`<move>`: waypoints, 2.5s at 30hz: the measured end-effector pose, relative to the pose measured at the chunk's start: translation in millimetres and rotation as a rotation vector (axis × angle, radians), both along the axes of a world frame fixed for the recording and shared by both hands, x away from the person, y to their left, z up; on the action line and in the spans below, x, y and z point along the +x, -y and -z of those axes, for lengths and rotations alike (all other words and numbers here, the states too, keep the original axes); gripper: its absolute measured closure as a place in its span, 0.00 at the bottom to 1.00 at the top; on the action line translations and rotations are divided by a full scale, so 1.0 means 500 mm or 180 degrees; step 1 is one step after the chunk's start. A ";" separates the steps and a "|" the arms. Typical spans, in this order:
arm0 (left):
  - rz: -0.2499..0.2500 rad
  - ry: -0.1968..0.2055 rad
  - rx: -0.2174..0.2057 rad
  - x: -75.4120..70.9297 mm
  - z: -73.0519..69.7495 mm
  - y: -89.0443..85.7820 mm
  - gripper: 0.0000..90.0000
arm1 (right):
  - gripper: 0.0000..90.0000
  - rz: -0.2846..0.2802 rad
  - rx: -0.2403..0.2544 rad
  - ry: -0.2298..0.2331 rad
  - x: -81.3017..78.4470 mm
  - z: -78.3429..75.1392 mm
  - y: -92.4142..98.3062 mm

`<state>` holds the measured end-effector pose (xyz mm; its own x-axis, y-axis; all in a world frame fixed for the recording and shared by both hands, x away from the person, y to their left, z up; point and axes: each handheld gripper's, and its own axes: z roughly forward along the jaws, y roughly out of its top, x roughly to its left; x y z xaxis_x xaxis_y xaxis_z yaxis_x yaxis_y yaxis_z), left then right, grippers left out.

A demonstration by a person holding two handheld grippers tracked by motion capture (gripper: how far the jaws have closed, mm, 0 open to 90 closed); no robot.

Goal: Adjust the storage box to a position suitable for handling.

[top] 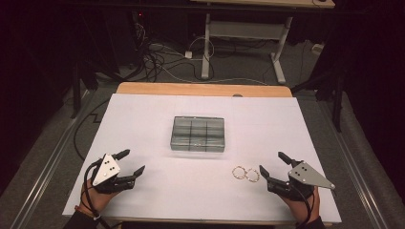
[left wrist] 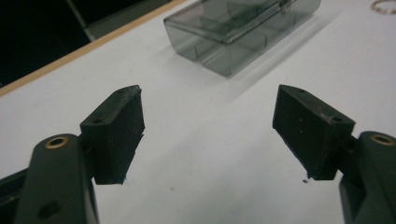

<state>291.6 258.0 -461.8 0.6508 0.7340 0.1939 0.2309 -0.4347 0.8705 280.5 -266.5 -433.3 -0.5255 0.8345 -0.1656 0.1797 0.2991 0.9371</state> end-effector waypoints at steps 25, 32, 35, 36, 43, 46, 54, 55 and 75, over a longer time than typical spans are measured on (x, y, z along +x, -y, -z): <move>-0.0045 -0.0469 0.0228 0.100 -0.001 0.054 0.79 | 0.84 -0.0042 -0.0212 -0.0425 0.092 0.026 -0.012; -0.0043 -0.0692 0.0248 0.175 0.001 0.082 0.96 | 1.00 -0.0210 -0.0453 -0.0643 0.172 0.025 -0.064; -0.0037 -0.0746 0.0295 0.202 0.001 0.097 0.96 | 1.00 -0.0278 -0.0634 -0.0702 0.210 0.032 -0.103; -0.0030 -0.0773 0.0301 0.212 0.002 0.103 0.96 | 1.00 -0.0296 -0.0688 -0.0724 0.222 0.035 -0.116; -0.0060 -0.0860 0.0275 0.272 0.006 0.141 0.96 | 1.00 -0.0386 -0.0895 -0.0909 0.284 0.052 -0.191; -0.0070 -0.0918 0.0285 0.289 0.012 0.153 0.95 | 1.00 -0.0376 -0.0938 -0.0956 0.299 0.056 -0.205; -0.0066 -0.1035 0.0294 0.308 0.024 0.167 0.95 | 1.00 -0.0333 -0.0971 -0.1032 0.321 0.062 -0.224; -0.0057 -0.1044 0.0299 0.307 0.024 0.168 0.95 | 1.00 -0.0343 -0.0956 -0.1042 0.322 0.062 -0.223; -0.0038 -0.1092 0.0481 0.297 0.030 0.175 0.96 | 1.00 -0.0447 -0.1103 -0.1026 0.297 0.063 -0.232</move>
